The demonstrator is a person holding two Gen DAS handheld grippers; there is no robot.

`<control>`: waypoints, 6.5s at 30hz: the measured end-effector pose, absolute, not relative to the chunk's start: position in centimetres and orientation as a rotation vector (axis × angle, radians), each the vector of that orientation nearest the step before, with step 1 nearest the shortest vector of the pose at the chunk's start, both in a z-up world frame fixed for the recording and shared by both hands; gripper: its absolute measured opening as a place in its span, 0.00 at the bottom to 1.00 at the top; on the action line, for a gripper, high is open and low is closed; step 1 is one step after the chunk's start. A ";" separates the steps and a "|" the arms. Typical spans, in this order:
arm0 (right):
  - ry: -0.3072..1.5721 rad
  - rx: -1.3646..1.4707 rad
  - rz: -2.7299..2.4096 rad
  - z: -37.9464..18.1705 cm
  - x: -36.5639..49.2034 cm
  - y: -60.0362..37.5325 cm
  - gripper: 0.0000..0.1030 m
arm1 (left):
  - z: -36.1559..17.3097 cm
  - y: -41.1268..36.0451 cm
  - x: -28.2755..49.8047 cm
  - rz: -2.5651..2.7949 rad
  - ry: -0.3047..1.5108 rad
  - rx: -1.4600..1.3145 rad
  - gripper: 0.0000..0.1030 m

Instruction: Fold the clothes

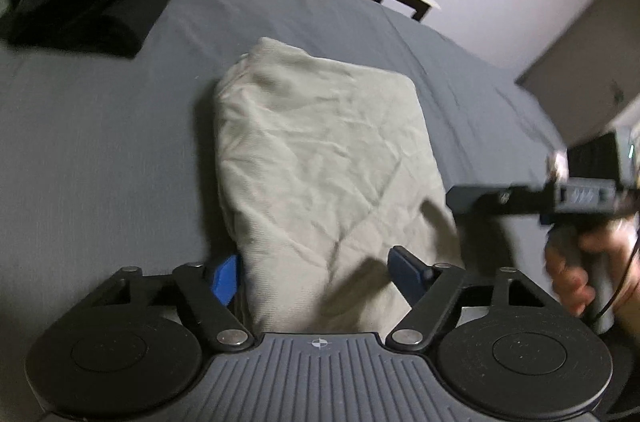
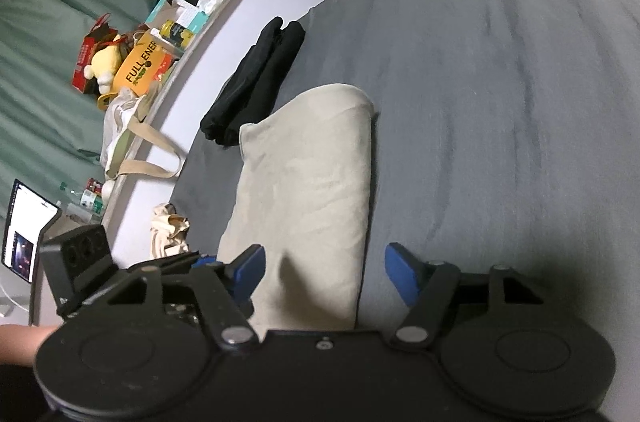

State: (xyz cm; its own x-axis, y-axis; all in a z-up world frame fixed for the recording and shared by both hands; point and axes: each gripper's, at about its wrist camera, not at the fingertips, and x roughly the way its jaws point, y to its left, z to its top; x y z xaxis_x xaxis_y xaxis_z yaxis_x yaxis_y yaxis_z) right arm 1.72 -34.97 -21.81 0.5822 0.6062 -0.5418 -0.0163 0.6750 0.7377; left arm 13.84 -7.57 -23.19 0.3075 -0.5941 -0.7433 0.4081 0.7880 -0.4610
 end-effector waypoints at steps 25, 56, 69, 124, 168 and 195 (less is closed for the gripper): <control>0.896 0.768 0.388 -22.1 2.6 -34.5 0.44 | -25.7 -5.3 15.2 -0.668 1.134 -0.524 0.30; 0.779 0.745 0.404 -19.5 2.2 -33.0 0.14 | -17.5 -5.1 15.3 -0.642 0.938 -0.272 0.14; 0.698 0.718 0.453 -12.1 11.1 -26.1 0.14 | -7.6 2.1 23.0 -0.407 0.862 -0.168 0.14; 0.708 0.690 0.309 -15.0 26.1 -21.9 0.33 | -13.2 9.1 35.3 -0.476 0.716 -0.360 0.67; 0.474 0.281 0.247 13.3 -11.9 -21.7 1.00 | 17.0 6.3 -12.4 -0.431 0.573 -0.064 0.99; 0.615 0.131 0.137 -0.7 -5.3 -13.2 1.00 | -1.4 6.2 -1.4 0.023 0.704 0.007 1.00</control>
